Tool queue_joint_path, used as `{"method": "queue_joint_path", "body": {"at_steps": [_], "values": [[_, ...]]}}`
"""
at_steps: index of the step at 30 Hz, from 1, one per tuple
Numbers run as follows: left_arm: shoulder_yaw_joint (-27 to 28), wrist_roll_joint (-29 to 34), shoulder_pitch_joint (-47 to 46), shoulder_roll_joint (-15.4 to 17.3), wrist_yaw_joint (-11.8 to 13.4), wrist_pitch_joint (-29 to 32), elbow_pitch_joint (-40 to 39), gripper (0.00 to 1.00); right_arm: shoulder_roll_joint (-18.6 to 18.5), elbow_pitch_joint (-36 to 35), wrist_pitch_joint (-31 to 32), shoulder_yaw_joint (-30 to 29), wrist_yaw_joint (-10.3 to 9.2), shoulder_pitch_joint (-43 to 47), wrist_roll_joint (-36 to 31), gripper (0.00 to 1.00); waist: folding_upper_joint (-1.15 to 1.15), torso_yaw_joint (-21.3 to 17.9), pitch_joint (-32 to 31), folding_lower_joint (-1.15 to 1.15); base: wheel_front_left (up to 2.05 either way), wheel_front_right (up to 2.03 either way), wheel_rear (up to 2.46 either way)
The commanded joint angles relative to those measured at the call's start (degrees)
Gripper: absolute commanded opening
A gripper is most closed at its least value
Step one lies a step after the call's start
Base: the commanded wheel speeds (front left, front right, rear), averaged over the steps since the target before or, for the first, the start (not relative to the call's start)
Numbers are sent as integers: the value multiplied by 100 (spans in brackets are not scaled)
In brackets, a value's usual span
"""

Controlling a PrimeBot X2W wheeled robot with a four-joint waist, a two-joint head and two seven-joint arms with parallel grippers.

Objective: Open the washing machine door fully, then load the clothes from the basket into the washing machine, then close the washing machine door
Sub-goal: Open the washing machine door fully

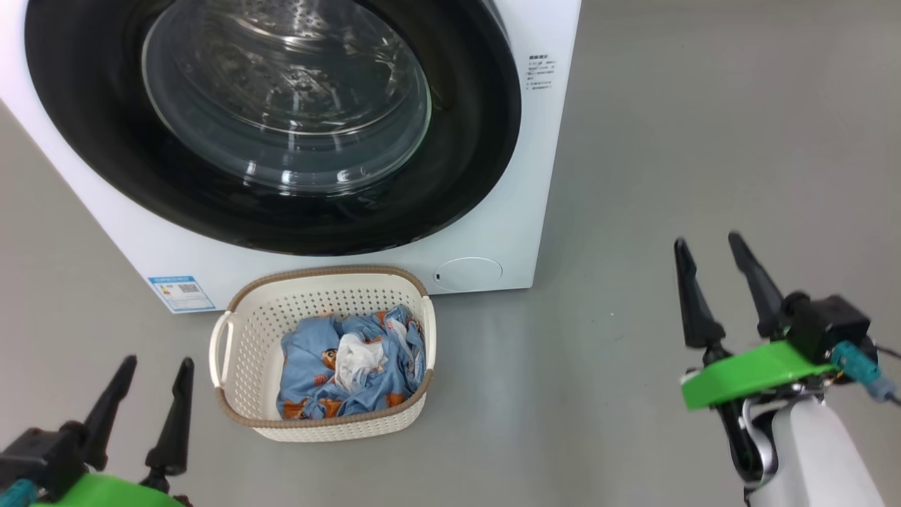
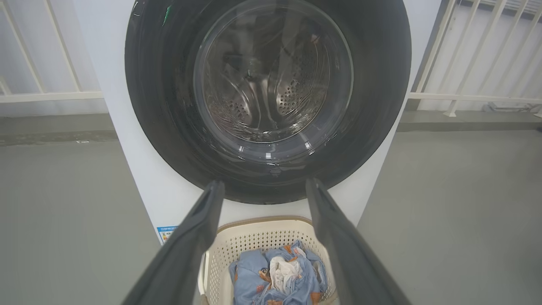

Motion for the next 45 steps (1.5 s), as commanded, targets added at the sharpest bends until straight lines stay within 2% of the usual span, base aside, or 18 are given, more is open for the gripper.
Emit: {"method": "queue_joint_path", "body": {"at_steps": [1, 10, 14, 16, 18, 19, 23, 29, 36, 45], "values": [[247, 43, -96, 129, -9, -44, -142, 100, -5, -175, -69, 157, 9, -249, 54, 100, 0, 17, -2, 0, 0, 0, 0], [303, 34, 71, 20, -9, -44, -123, 100, -5, -162, -69, 29, 9, -849, 851, 100, 0, 158, 13, 0, 0, 0, 0], [276, 23, 82, 30, -9, -44, -104, 100, -5, -22, -69, -205, 9, -994, 1554, 100, 0, 240, 29, 0, 0, 0, 0], [273, 19, 71, 44, -9, -44, -96, 100, -5, 171, -69, -357, 9, -1084, 2189, 100, 0, 288, 49, 0, 0, 0, 0], [268, 15, 60, 54, -9, -44, -106, 100, -5, 303, -69, -462, 9, -1177, 2451, 100, 0, 317, 84, 0, 0, 0, 0], [265, 13, 54, 60, -9, -44, -112, 100, -5, 364, -69, -517, 9, -1225, 2596, 89, 0, 329, 100, 0, 0, 0, 0], [246, -12, 34, 76, -9, -44, -137, 100, -5, 610, -69, -692, 9, -1399, 3110, 0, 0, 382, 176, 0, 0, 0, 0], [257, -80, -11, 79, -9, -44, -162, 100, -5, 1105, -69, -850, 9, -1750, 4058, 0, 0, 451, 304, 0, 0, 0, 0], [210, -142, -110, 105, -9, -44, -126, 100, -5, 1577, -66, -932, 9, -2232, 4397, 0, 0, 531, 428, 0, 0, 0, 0], [204, -236, -192, 144, -9, -44, -160, 100, -5, 2154, 363, -1244, 9, -3017, 4568, 0, 0, 623, 683, 0, 0, 0, 0]]}}
